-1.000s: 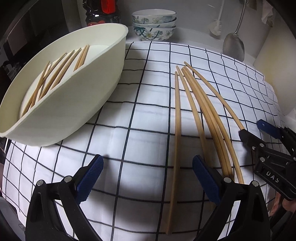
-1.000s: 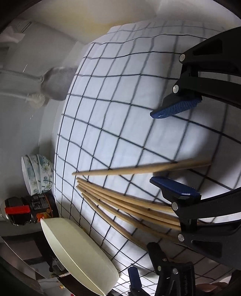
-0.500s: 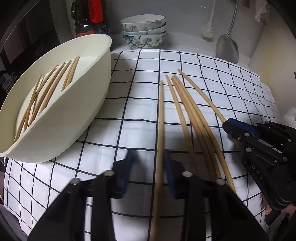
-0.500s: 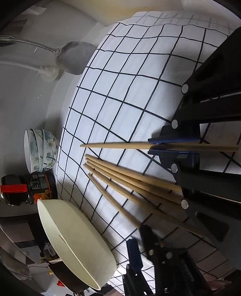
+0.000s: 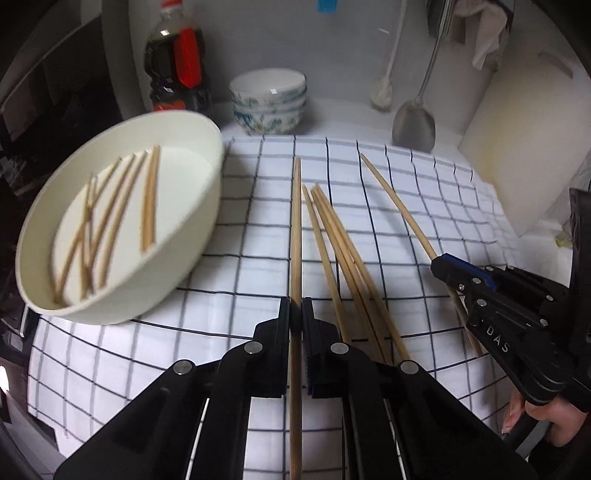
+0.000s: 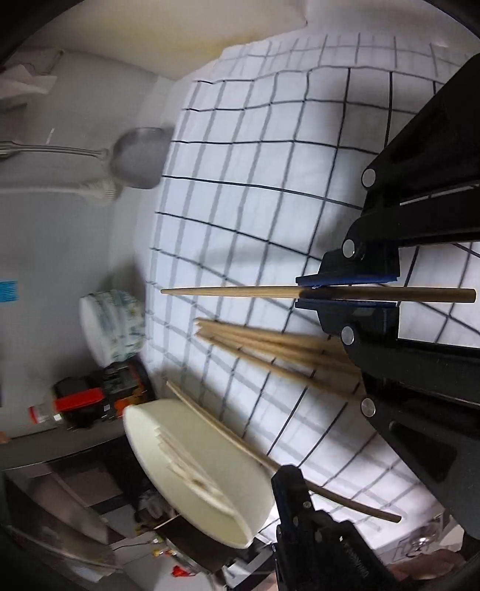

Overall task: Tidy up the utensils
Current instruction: 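Carry the left tool's chopstick over the cream bowl while the right tool carries its chopstick there, then open the left tool to release its chopstick in the bowl while the right tool opens too, then withdraw both open tools from the bowl back over the remaining chopsticks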

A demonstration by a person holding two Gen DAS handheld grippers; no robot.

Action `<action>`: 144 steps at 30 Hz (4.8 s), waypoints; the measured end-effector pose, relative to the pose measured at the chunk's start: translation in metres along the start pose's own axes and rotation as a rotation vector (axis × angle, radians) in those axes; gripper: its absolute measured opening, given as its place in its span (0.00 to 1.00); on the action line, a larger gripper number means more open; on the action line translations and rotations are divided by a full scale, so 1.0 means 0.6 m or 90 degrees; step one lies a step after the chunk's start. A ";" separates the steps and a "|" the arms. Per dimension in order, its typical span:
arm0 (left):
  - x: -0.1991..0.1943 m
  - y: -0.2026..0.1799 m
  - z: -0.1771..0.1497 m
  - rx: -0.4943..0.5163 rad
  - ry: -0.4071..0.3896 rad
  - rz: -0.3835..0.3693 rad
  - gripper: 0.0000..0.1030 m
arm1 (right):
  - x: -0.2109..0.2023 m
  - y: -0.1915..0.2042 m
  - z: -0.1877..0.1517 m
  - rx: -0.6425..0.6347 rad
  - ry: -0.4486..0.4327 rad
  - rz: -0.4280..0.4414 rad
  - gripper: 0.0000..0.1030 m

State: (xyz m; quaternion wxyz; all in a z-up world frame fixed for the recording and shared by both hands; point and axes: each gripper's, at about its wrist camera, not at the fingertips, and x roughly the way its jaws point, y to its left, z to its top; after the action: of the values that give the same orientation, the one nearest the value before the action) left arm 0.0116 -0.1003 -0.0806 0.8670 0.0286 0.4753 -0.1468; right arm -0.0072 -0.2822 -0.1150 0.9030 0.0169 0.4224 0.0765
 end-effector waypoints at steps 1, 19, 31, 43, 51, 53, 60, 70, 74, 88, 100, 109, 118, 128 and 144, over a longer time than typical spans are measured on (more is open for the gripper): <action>-0.019 0.009 0.005 -0.006 -0.009 0.004 0.07 | -0.010 0.004 0.005 -0.004 -0.006 0.003 0.06; -0.072 0.319 0.124 -0.053 -0.054 0.093 0.07 | 0.041 0.285 0.201 -0.011 -0.051 0.098 0.06; 0.027 0.408 0.143 -0.038 0.004 0.070 0.07 | 0.153 0.368 0.229 0.030 0.017 0.078 0.06; 0.017 0.434 0.145 -0.066 0.006 0.075 0.61 | 0.140 0.370 0.236 0.033 0.004 0.031 0.10; -0.042 0.436 0.128 -0.076 -0.017 0.089 0.72 | 0.075 0.354 0.202 0.025 -0.008 0.013 0.19; -0.053 0.431 0.122 -0.075 -0.017 0.092 0.74 | 0.062 0.351 0.195 0.029 -0.008 0.017 0.27; -0.081 0.401 0.109 -0.057 -0.018 0.092 0.77 | 0.018 0.347 0.170 0.030 -0.012 0.027 0.37; -0.107 0.349 0.106 -0.034 -0.021 0.089 0.79 | -0.037 0.309 0.151 0.040 -0.039 0.025 0.46; -0.121 0.329 0.111 -0.022 -0.036 0.075 0.80 | -0.058 0.292 0.149 0.049 -0.058 0.013 0.47; -0.135 0.292 0.128 0.062 -0.061 0.060 0.82 | -0.095 0.235 0.117 0.105 -0.109 -0.047 0.51; -0.107 0.220 0.115 0.118 -0.042 -0.003 0.82 | -0.129 0.163 0.063 0.187 -0.096 -0.105 0.52; -0.104 0.126 0.059 0.020 -0.035 0.032 0.83 | -0.138 0.059 0.004 0.120 -0.059 -0.095 0.53; -0.092 0.061 0.004 -0.043 -0.011 0.080 0.86 | -0.086 -0.003 -0.042 0.089 -0.013 -0.029 0.53; -0.028 0.047 -0.049 -0.061 0.009 0.092 0.88 | -0.004 0.005 -0.061 0.049 0.025 -0.014 0.53; 0.016 0.036 -0.048 -0.062 0.008 0.091 0.88 | 0.046 0.029 -0.077 -0.033 0.057 -0.034 0.53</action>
State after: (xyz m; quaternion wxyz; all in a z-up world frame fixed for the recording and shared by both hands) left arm -0.0008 -0.0766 -0.1065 0.8727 0.0209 0.4839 -0.0614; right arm -0.0272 -0.2626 -0.1641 0.8849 -0.0215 0.4609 0.0639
